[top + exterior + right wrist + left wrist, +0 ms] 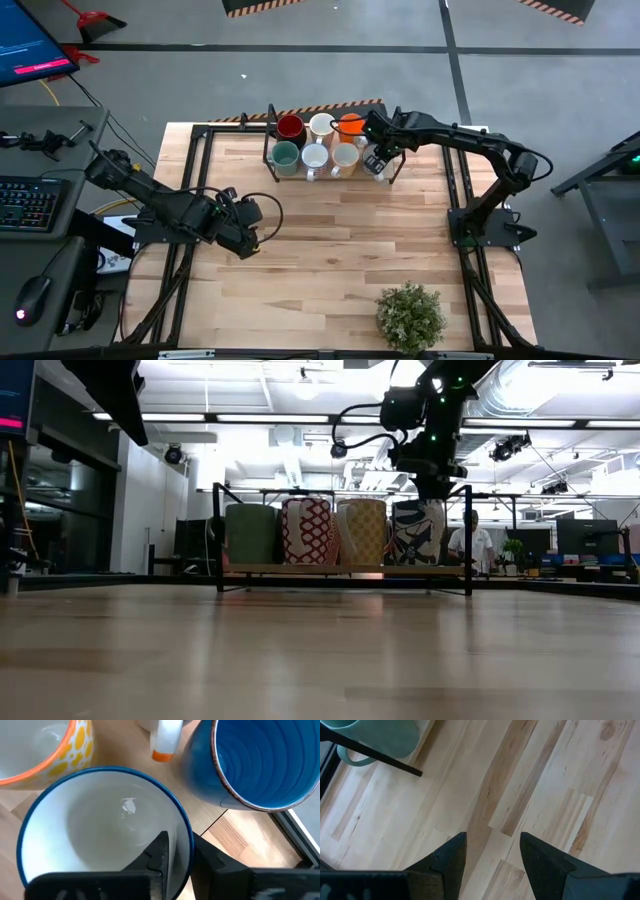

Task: Place coffee mugs
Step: Put the blue pattern mug on the shelf, then return to Home Position

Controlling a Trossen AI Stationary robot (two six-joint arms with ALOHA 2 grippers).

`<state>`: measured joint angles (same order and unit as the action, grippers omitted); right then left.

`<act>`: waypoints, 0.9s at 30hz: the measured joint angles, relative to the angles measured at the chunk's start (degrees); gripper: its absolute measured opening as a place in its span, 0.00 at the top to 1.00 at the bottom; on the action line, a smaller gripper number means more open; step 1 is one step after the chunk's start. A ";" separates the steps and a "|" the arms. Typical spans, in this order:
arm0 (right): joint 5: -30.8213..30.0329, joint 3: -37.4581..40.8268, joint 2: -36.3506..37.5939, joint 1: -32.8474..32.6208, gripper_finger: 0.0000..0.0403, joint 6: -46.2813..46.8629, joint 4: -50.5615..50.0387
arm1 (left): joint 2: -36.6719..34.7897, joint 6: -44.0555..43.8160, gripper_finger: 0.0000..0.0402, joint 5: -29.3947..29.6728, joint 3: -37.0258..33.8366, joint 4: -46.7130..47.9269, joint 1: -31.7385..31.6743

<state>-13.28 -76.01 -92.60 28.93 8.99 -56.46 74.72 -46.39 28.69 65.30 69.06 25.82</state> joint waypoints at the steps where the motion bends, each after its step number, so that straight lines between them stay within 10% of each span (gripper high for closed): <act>1: -0.04 0.00 0.02 -0.02 0.90 -0.04 -0.01 | 0.00 0.02 0.57 0.00 0.00 0.00 0.00; 27: -2.79 -3.27 2.36 -0.02 0.73 -0.04 -3.97 | 0.00 0.04 0.57 0.00 0.00 0.02 0.00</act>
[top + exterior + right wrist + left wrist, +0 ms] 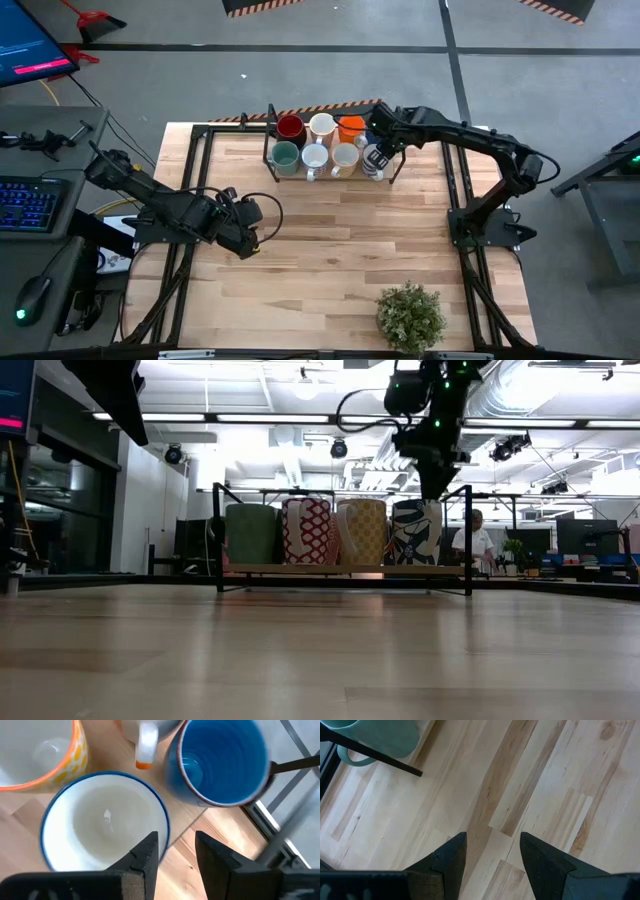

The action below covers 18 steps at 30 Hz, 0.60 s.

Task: Place coffee mugs
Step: Return to Home Position

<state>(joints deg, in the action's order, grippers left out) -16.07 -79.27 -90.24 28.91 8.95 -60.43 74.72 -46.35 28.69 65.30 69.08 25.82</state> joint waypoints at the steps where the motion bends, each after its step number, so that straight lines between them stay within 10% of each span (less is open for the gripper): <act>1: 0.02 -1.20 0.02 0.00 0.73 0.00 -1.42 | 0.00 0.00 0.57 0.00 0.00 -0.02 0.00; 13: 16.43 -19.23 0.19 -2.10 0.73 10.77 -21.83 | 0.00 0.07 0.57 0.00 0.00 0.34 0.02; 18: 6.51 -15.22 5.47 -11.07 0.73 6.59 -27.98 | 0.00 -0.86 0.57 -2.63 0.00 7.73 0.65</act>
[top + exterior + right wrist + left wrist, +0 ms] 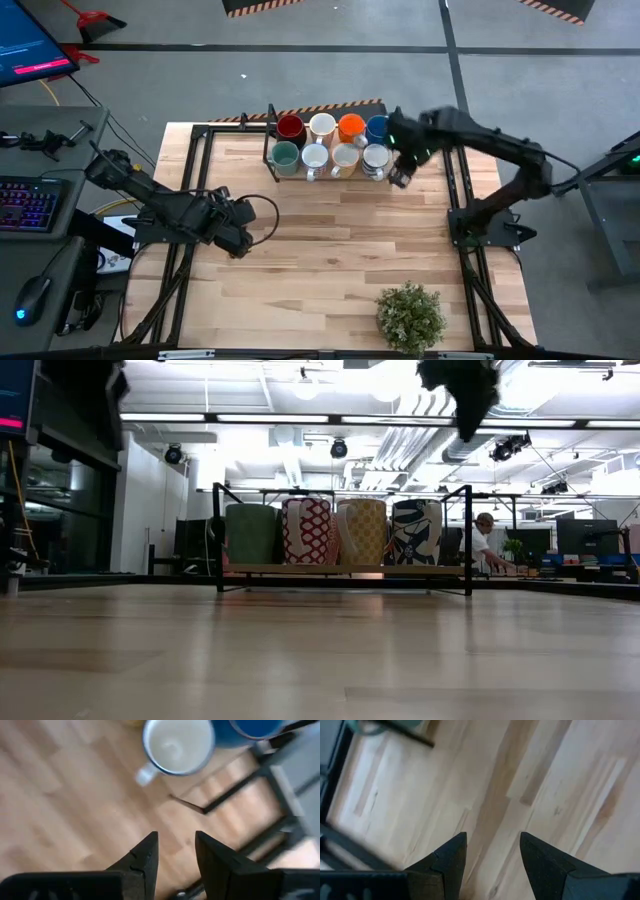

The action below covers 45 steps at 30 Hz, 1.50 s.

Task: Place coffee mugs
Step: Return to Home Position

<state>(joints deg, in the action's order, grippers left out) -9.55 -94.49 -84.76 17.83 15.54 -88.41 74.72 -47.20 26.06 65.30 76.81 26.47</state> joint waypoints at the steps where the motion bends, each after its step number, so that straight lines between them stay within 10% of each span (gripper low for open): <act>1: -3.53 2.69 1.99 -2.22 0.73 1.43 0.88 | 0.00 -0.97 0.57 -0.06 0.00 1.44 0.29; 5: -12.29 16.95 12.03 -12.22 0.73 7.05 8.61 | -0.24 -3.56 0.57 1.06 0.00 2.49 2.46; 14: -0.68 44.73 32.07 -26.21 0.73 16.51 46.29 | -1.63 -12.15 0.57 12.98 -2.65 0.84 9.77; 20: -0.79 55.47 36.63 -27.90 0.73 7.69 64.51 | -8.11 -19.64 0.57 20.38 -11.29 -0.59 11.09; 25: -0.76 59.88 35.79 -27.90 0.73 17.68 72.93 | -10.45 -19.31 0.57 26.87 -12.28 -1.57 8.76; 33: 10.19 68.65 35.03 -28.95 0.73 -6.37 96.28 | -10.27 -12.56 0.57 22.92 -12.31 -1.84 7.59; 45: 17.19 84.61 38.79 -27.41 0.73 -8.07 116.47 | -10.34 -4.02 0.57 17.38 -12.31 -2.12 7.59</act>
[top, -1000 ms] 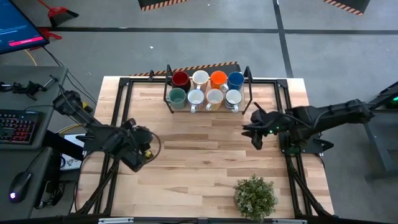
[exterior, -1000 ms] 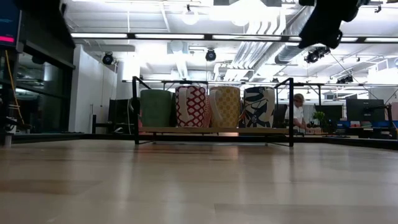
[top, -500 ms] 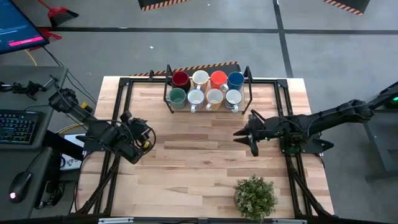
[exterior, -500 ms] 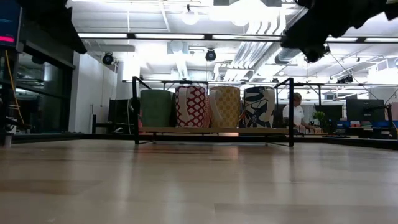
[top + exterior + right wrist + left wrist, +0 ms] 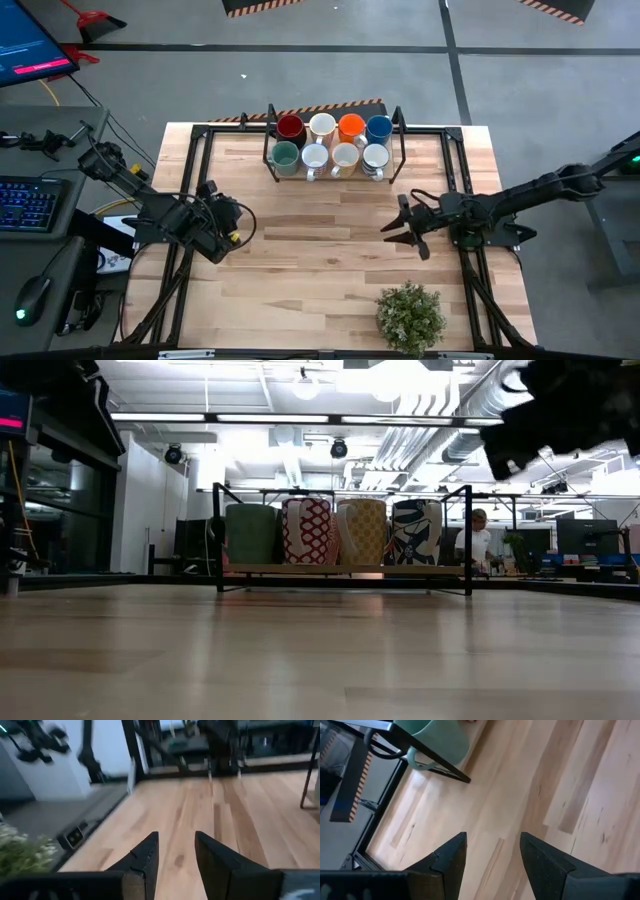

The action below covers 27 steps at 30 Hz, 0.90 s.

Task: Place coffee mugs
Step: Return to Home Position

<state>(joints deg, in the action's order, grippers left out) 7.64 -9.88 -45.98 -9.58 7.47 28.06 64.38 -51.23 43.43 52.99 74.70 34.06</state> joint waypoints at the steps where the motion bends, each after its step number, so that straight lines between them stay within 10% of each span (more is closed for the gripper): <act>1: 0.18 2.66 0.64 0.18 0.73 0.49 4.41 | 0.00 0.33 0.57 -0.23 0.00 -0.05 0.00; 27: 9.20 9.32 28.73 11.12 0.73 -2.97 -14.76 | 0.00 0.90 0.57 -1.13 0.00 -1.60 -0.02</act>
<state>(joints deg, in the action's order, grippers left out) 16.84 -0.56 -17.25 1.54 4.49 13.30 64.38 -50.33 42.30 52.99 73.10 34.04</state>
